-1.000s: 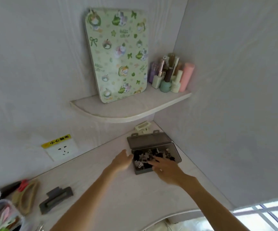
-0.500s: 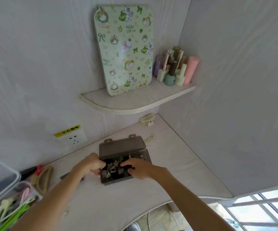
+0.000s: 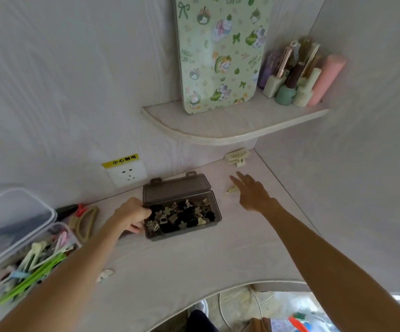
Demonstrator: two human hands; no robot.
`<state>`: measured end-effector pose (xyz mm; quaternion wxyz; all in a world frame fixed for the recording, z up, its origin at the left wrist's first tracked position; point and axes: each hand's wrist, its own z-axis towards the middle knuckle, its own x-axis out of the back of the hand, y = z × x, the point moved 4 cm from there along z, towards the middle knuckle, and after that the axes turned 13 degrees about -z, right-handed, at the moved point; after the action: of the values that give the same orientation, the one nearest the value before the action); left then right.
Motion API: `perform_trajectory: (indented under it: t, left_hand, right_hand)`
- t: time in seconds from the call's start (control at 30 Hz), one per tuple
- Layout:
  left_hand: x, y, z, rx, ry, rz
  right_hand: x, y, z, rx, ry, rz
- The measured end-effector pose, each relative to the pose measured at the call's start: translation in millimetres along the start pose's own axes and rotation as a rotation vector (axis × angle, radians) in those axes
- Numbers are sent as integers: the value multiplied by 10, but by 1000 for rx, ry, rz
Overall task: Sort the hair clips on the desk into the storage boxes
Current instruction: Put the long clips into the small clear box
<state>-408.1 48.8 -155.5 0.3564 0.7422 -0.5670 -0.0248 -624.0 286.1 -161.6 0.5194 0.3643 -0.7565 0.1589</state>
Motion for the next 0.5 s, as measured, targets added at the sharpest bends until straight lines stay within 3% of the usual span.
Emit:
perform_trajectory:
  t: [0.07, 0.17, 0.23, 0.37, 0.5]
  left_hand:
    - [49, -66, -7, 12, -26, -72]
    - [76, -114, -26, 5, -71, -168]
    - [75, -119, -50, 3, -89, -204]
    - [-37, -23, -169, 3, -145, -229]
    - [-414, 196, -292, -58, -140, -285]
  right_hand:
    - [-121, -18, 7, -11, 40, -7]
    - [-182, -25, -86, -78, 271, -59]
    - [-200, -23, -156, -111, 331, -52]
    - [-134, 77, -240, -105, 311, 93]
    - [134, 293, -390, -264, 515, 438]
